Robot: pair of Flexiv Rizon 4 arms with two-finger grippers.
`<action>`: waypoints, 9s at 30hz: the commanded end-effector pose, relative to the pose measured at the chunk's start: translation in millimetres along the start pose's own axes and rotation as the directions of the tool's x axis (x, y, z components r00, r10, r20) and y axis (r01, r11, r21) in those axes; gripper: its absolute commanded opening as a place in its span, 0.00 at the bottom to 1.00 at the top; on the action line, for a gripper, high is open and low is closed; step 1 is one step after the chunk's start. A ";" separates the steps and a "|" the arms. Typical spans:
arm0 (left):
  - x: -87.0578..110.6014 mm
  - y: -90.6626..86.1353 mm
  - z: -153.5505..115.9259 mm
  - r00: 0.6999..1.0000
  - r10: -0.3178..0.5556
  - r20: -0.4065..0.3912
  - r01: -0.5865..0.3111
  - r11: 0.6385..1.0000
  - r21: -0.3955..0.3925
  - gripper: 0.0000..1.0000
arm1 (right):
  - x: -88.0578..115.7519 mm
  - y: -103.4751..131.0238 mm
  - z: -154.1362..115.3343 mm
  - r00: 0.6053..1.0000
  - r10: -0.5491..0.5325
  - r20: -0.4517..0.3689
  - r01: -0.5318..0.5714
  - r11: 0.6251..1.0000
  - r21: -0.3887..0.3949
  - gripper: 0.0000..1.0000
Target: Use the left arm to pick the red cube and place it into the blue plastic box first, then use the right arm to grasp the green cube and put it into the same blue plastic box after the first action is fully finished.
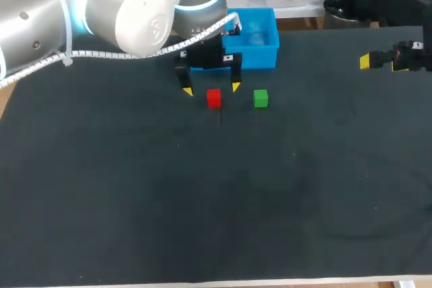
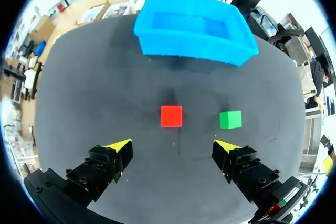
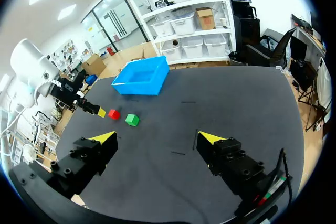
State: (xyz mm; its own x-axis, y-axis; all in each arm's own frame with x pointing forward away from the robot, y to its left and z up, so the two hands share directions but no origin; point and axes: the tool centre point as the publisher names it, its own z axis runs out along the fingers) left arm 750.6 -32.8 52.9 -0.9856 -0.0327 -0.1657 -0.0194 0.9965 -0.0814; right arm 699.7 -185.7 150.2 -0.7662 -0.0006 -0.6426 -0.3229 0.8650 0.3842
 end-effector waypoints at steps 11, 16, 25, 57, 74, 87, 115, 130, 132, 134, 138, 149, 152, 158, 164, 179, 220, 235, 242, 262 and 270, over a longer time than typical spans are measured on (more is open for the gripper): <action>-28.7 -12.2 29.1 0.999 0.028 -0.026 -0.029 0.998 -0.055 1.00 | 0.0 0.1 0.0 1.000 0.000 0.000 0.000 1.000 0.000 1.00; -28.3 -10.4 38.5 0.999 0.029 -0.044 -0.032 0.996 -0.078 1.00 | 0.0 0.1 0.0 1.000 0.000 0.000 0.000 1.000 0.000 1.00; -18.1 0.4 53.7 0.997 -0.010 -0.080 0.002 0.995 -0.099 1.00 | 0.0 0.1 0.0 1.000 0.000 0.000 0.000 1.000 0.000 1.00; -16.9 8.3 68.3 0.996 -0.043 -0.081 0.035 0.995 -0.097 1.00 | 0.0 0.1 0.0 1.000 0.000 0.000 0.000 1.000 0.000 1.00; -10.3 6.4 66.8 0.997 -0.028 -0.078 0.021 0.995 -0.096 0.00 | 0.0 0.1 0.0 1.000 0.000 0.000 0.000 1.000 0.000 1.00; -34.3 -12.5 -1.5 0.994 0.069 0.079 -0.066 0.997 -0.047 0.00 | 0.0 0.1 0.0 1.000 0.000 0.000 0.000 1.000 0.000 1.00; -127.5 -20.7 -43.1 0.969 0.125 0.215 -0.151 0.983 0.107 0.00 | 0.0 0.1 0.0 1.000 0.000 0.000 0.000 1.000 0.000 1.00; -193.2 -26.1 -35.1 0.963 0.100 0.250 -0.144 0.976 0.166 0.00 | 0.0 0.1 0.0 1.000 0.000 0.000 0.000 1.000 0.000 1.00; -199.1 -27.4 -32.5 0.965 0.093 0.246 -0.141 0.973 0.184 0.00 | 0.0 0.1 0.0 1.000 0.000 0.000 0.000 1.000 0.000 1.00; -204.1 -29.0 -27.7 0.966 0.093 0.243 -0.140 0.973 0.185 0.00 | 0.0 0.1 0.0 1.000 0.000 0.000 0.000 1.000 0.000 1.00; -213.5 -30.1 -17.1 0.971 0.077 0.224 -0.124 0.971 0.205 0.00 | 0.0 0.1 0.0 1.000 0.000 0.000 0.000 1.000 0.000 1.00; -235.3 -27.7 24.0 0.988 0.003 0.155 -0.037 0.976 0.216 0.00 | 0.0 0.1 0.0 1.000 0.000 0.000 0.000 1.000 0.000 1.00; -235.4 -28.6 25.5 0.989 -0.004 0.149 -0.029 0.976 0.217 0.00 | 0.0 0.1 0.0 1.000 0.000 0.000 0.000 1.000 0.000 1.00; -235.7 -29.4 26.8 0.989 -0.009 0.146 -0.023 0.977 0.213 0.05 | 0.0 0.1 0.0 1.000 0.000 0.000 0.000 1.000 0.000 1.00; -234.6 -32.1 22.9 0.988 0.007 0.154 -0.039 0.978 0.207 1.00 | 0.0 0.1 0.0 1.000 0.000 0.000 0.000 1.000 0.000 1.00; -223.6 -35.6 -2.3 0.976 0.042 0.211 -0.090 0.971 0.222 1.00 | 0.0 0.1 0.0 1.000 0.000 0.000 0.000 1.000 0.000 1.00; -69.6 3.3 -38.3 0.946 0.256 0.200 -0.295 0.934 0.202 1.00 | 0.0 0.1 0.0 1.000 0.000 0.000 0.000 1.000 0.000 1.00; -71.3 3.5 -37.5 0.934 0.257 0.246 -0.312 0.925 0.219 1.00 | 0.0 0.1 0.0 1.000 0.000 0.000 0.000 1.000 0.000 1.00; -77.9 11.2 -36.3 0.882 0.287 0.373 -0.406 0.866 0.291 1.00 | 0.0 0.1 0.0 1.000 0.000 0.000 0.000 1.000 0.000 1.00; -69.0 34.7 -48.5 0.760 0.400 0.512 -0.625 0.666 0.408 1.00 | 0.0 0.1 0.0 1.000 0.000 0.000 0.000 1.000 0.000 1.00; -49.7 47.0 -55.7 0.730 0.466 0.500 -0.677 0.591 0.438 1.00 | 0.0 0.1 0.0 1.000 0.000 0.000 0.000 1.000 0.000 1.00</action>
State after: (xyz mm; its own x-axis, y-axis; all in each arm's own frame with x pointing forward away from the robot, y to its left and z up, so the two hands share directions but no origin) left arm 794.7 9.1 108.8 -0.6472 0.4018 -0.6478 0.7136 0.6183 -0.3295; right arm 699.8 -185.7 150.2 -0.7662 -0.0007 -0.6426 -0.3229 0.8650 0.3841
